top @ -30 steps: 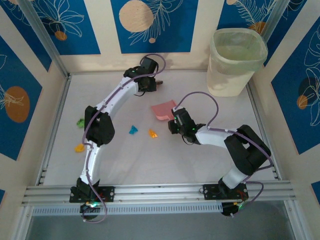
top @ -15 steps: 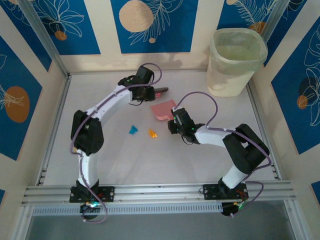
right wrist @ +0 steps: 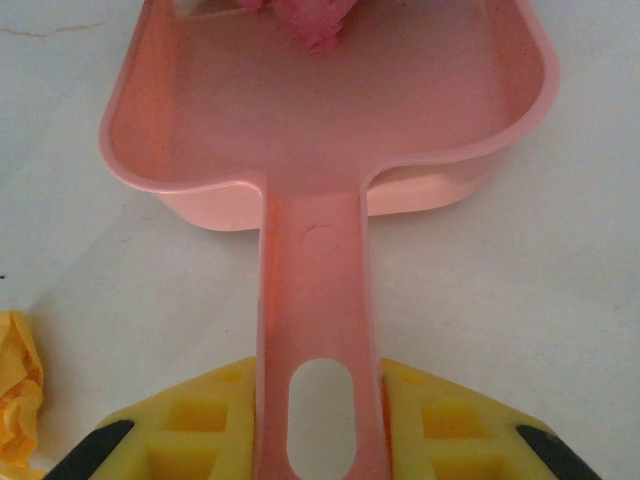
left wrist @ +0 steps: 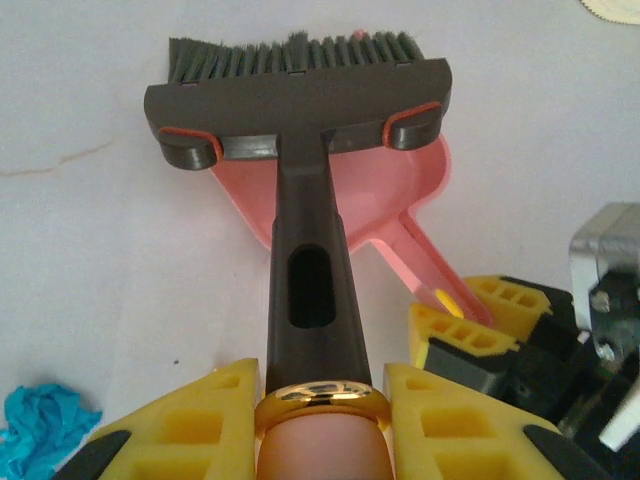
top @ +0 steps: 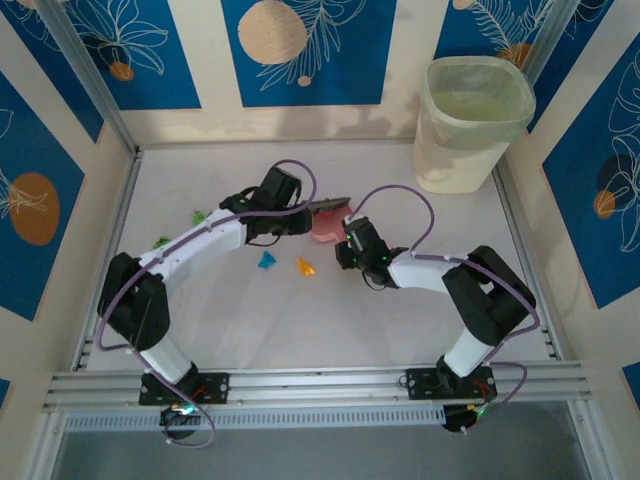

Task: Sweep away the paper scraps from the table

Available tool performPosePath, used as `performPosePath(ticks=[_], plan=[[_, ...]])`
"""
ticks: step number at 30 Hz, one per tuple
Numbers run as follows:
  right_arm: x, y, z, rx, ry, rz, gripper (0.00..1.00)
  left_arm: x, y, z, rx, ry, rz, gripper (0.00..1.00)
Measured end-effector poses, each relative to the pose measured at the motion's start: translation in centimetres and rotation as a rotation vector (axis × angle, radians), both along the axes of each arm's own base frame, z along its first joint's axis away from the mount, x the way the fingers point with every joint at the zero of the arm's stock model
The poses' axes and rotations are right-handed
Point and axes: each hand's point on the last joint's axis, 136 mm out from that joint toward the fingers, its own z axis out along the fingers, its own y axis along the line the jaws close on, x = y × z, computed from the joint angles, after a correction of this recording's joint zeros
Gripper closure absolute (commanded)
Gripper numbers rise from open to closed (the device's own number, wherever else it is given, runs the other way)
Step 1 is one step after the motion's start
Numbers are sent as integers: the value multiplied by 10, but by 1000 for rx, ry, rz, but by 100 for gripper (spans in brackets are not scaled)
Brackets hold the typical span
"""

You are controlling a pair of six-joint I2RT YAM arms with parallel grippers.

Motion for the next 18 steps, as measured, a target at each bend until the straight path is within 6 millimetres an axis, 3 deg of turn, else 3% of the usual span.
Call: performPosePath(ticks=[9, 18], plan=[[2, 3, 2, 20, -15, -5, 100, -31, -1, 4, -40, -17, -31, 100], [-9, 16, 1, -3, -65, 42, 100, -46, 14, 12, -58, -40, -8, 100]])
